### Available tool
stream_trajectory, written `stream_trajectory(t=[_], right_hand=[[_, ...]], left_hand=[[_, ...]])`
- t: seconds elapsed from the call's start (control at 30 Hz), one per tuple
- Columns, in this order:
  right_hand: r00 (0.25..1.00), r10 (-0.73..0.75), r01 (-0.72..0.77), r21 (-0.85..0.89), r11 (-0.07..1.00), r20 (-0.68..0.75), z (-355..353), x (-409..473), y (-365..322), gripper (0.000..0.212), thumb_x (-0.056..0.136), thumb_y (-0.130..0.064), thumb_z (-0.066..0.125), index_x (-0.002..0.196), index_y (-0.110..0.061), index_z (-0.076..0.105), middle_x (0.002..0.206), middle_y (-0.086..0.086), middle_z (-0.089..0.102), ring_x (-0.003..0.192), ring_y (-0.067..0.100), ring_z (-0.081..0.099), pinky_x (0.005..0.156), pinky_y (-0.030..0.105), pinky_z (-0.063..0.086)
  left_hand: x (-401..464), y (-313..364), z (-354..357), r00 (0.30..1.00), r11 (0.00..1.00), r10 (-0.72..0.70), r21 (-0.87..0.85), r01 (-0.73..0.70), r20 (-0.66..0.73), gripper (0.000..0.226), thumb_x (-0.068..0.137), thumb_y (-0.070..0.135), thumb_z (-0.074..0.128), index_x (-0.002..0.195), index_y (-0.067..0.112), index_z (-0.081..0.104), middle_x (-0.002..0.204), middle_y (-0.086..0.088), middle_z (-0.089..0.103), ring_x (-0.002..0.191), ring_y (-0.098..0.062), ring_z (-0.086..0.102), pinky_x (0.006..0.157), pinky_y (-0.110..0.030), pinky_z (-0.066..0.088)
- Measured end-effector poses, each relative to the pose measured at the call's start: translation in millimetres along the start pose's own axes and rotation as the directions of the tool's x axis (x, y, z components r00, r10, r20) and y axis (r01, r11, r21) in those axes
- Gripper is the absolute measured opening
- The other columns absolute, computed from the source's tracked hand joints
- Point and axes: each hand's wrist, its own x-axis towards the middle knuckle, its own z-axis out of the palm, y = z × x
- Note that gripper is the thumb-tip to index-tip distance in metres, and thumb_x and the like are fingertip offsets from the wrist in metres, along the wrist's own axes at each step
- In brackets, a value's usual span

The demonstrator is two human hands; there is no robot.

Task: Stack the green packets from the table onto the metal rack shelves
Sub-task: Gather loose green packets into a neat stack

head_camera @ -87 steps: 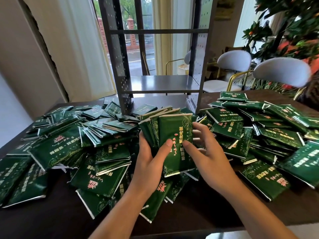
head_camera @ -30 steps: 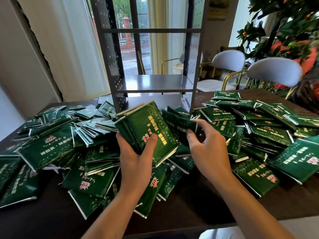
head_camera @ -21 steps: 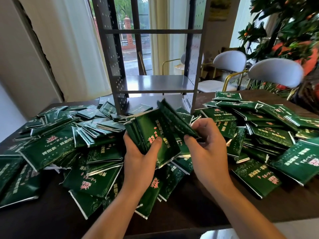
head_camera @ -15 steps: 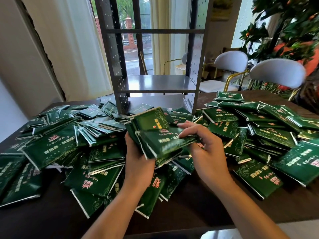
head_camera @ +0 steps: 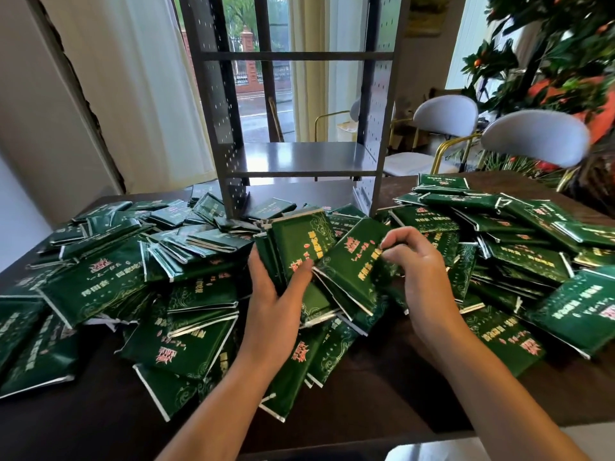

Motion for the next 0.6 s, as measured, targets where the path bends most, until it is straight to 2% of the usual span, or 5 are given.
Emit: stream_trajectory(t=[0.1,0.33,0.43,0.5,0.6], right_hand=[[0.999,0.032,-0.033,0.018,0.999,0.044,1.6,-3.4,-7.4,0.042,0.088,0.008,0.05,0.1,-0.031,0.059,0.094,0.009,0.063,0.065,0.021,0.063,0.056,0.041,0.057],[0.964,-0.063,0.15,-0.333,0.931,0.26,11.3,-16.2,-22.5,0.075,0.095,0.005,0.05,0.147,-0.046,0.028,0.139,0.036,0.041,0.089,0.046,0.057,0.074,0.056,0.052],[0.956,-0.142,0.199,-0.214,0.956,0.256,13.6,-19.8,-19.4,0.081,0.096,0.006,0.056,0.152,-0.041,0.024,0.135,-0.007,0.055,0.119,0.024,0.036,0.09,0.038,0.045],[0.962,-0.152,0.193,-0.17,0.966,0.228,11.9,-18.3,-16.7,0.084,0.094,0.004,0.059,0.155,-0.039,0.019,0.128,-0.037,0.038,0.112,-0.006,0.054,0.083,0.02,0.053],[0.961,-0.074,0.094,-0.063,0.994,0.266,10.5,-16.6,-10.7,0.087,0.091,0.004,0.058,0.153,-0.045,0.021,0.142,-0.033,0.036,0.131,-0.011,0.037,0.101,0.02,0.035]], left_hand=[[2.9,-3.8,-0.7,0.999,0.999,-0.045,-0.005,0.045,0.005,0.094,0.079,0.072,0.059,0.156,0.047,0.012,0.155,0.021,0.039,0.143,-0.001,0.035,0.123,-0.043,0.024],[-0.1,-9.8,0.9,0.991,0.997,0.026,0.067,-0.035,0.13,0.09,0.076,0.076,0.066,0.15,0.051,0.021,0.141,0.02,0.056,0.131,-0.006,0.052,0.114,-0.051,0.038],[-2.1,-5.9,1.3,0.986,0.988,0.109,0.099,-0.122,0.127,0.097,0.078,0.058,0.077,0.153,0.047,0.017,0.141,0.015,0.057,0.13,-0.009,0.055,0.112,-0.049,0.041],[-3.9,-4.0,2.3,0.975,0.974,0.187,0.103,-0.2,0.117,0.093,0.085,0.04,0.076,0.156,0.036,0.014,0.135,0.022,0.058,0.125,-0.002,0.057,0.109,-0.038,0.043],[-8.0,-2.4,4.4,0.95,0.952,0.256,0.121,-0.28,0.179,0.099,0.089,0.025,0.068,0.159,0.026,-0.002,0.132,0.033,0.054,0.125,0.005,0.054,0.106,-0.02,0.042]])
